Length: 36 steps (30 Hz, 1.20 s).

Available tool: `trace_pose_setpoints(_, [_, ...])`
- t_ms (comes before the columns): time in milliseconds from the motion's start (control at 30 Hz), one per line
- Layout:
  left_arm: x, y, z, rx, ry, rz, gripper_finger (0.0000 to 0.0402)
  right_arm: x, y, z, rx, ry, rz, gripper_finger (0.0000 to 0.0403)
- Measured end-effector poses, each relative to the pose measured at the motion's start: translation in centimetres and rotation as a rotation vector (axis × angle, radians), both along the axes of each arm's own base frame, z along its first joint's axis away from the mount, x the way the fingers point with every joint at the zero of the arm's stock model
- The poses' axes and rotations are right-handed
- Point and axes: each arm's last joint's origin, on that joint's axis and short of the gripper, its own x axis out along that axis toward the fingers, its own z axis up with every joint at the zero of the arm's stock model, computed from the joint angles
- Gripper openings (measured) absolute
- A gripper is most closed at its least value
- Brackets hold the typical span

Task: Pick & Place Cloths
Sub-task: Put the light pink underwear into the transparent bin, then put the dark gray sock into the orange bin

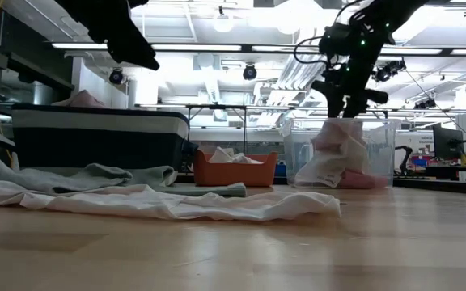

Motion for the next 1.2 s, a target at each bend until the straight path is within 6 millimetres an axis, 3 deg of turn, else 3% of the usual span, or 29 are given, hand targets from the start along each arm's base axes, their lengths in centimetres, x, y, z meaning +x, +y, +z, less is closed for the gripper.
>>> trace_pose_setpoints(200, [0.0, 0.0, 0.0, -0.003, 0.001, 0.002, 0.0213, -0.9, 1.1, 2.2, -0.038, -0.086, 0.031, 0.0229])
trace_pose_setpoints(367, [0.0, 0.0, -0.1, -0.005, 0.007, 0.004, 0.0213, -2.1, 2.3, 4.2, -0.108, -0.138, 0.046, 0.0253])
trace_pose_setpoints(800, [-1.9, 0.1, -2.1, -0.097, 0.276, 0.103, 0.0213, -3.5, 5.3, 6.8, -0.147, -0.239, 0.161, 0.0256])
trace_pose_setpoints(1200, [-3.8, -0.1, -3.7, -0.254, 0.520, 0.215, 0.0213, -1.3, 10.8, 6.7, -0.159, -0.140, 0.296, 0.0256])
